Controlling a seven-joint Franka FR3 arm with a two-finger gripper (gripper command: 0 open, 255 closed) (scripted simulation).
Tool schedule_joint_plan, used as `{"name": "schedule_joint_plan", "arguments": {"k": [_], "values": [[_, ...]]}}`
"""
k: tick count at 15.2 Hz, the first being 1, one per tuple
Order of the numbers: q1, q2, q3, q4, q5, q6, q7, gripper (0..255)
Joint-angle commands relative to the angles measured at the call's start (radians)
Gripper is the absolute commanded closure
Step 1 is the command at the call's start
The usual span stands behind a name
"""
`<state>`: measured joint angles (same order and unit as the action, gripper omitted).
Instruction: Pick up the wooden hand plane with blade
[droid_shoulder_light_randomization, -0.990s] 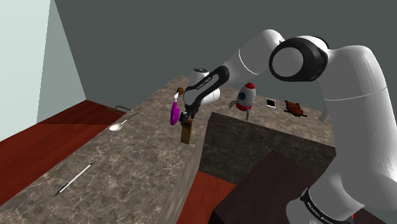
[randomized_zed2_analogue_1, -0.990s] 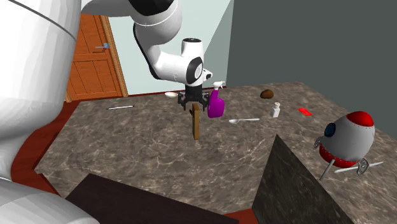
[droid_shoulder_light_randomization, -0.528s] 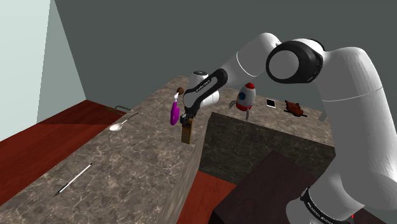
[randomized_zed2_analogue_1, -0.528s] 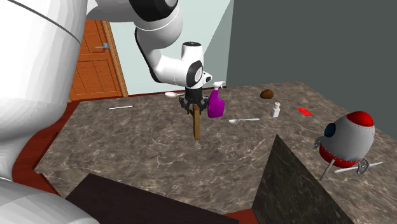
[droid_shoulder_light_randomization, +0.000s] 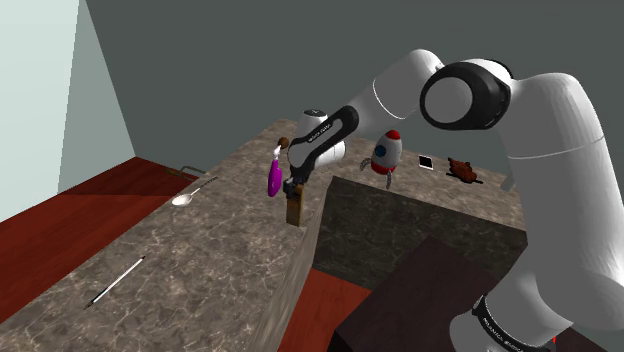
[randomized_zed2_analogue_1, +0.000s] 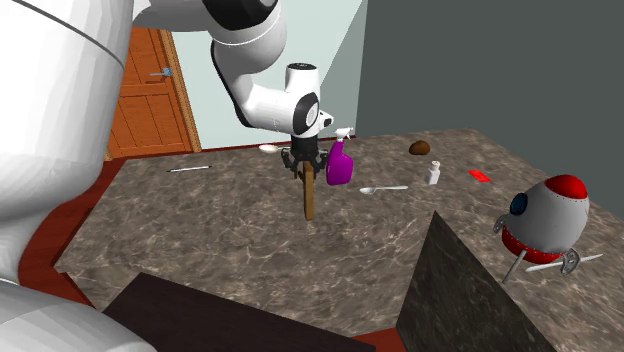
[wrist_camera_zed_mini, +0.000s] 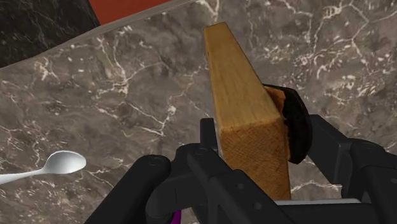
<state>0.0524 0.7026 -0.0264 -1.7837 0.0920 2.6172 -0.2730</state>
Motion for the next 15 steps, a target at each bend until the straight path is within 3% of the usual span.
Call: {"name": "schedule_joint_plan", "arguments": {"k": [1, 15], "values": [[0.001, -0.021, -0.001, -0.009, -0.001, -0.012, 0.001, 255], [0.006, -0.141, -0.010, -0.022, -0.011, -0.120, 0.011, 255]]}}
